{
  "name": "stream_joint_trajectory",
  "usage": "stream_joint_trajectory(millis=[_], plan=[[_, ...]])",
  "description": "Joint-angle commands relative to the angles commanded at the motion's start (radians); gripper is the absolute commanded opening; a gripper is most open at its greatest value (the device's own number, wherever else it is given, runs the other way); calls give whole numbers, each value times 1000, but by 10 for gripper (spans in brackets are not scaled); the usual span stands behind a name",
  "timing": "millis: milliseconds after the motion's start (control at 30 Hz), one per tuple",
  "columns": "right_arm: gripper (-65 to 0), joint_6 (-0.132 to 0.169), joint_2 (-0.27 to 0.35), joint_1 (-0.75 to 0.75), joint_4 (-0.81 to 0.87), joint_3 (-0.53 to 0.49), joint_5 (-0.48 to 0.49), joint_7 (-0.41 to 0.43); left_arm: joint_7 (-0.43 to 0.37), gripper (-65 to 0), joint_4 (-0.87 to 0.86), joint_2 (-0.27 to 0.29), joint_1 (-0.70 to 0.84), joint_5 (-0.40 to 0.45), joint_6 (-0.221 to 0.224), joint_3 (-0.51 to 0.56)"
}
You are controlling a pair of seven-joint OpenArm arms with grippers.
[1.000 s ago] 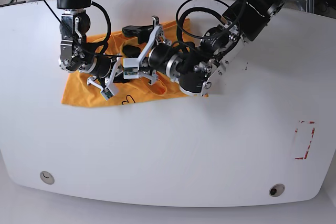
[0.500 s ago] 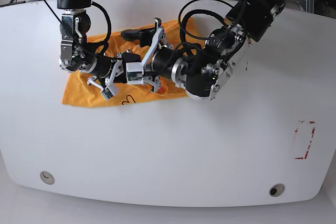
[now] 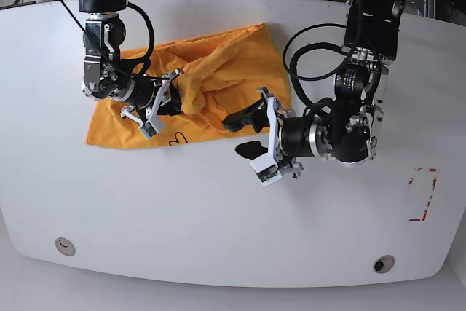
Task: Layout the t-shirt on the table in an organized manner, then fold the t-shirt properly
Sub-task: 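Lift the grasped fabric with the left gripper and fold it over, then pull the folded fabric with the left gripper toward the right gripper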
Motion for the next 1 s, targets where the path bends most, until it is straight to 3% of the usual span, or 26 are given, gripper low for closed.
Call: stream_joint_trajectory(millis=[167, 300, 467, 767, 1000], plan=[[-526, 0, 0, 0, 0, 0, 0, 0, -94, -314, -5, 0, 40, 170, 0, 25], [-526, 0, -6, 2, 0, 2, 0, 0, -130, -314, -54, 0, 48, 222, 0, 60], [-526, 0, -29, 2, 0, 6, -8, 0, -135, -314, -123, 9, 46, 201, 0, 63], [-526, 0, -34, 2, 0, 2, -8, 0, -137, -314, -247, 87, 44, 196, 0, 32], [-526, 0, -32, 2, 0, 5, -8, 0, -230, -313, -367, 115, 12, 206, 0, 38]])
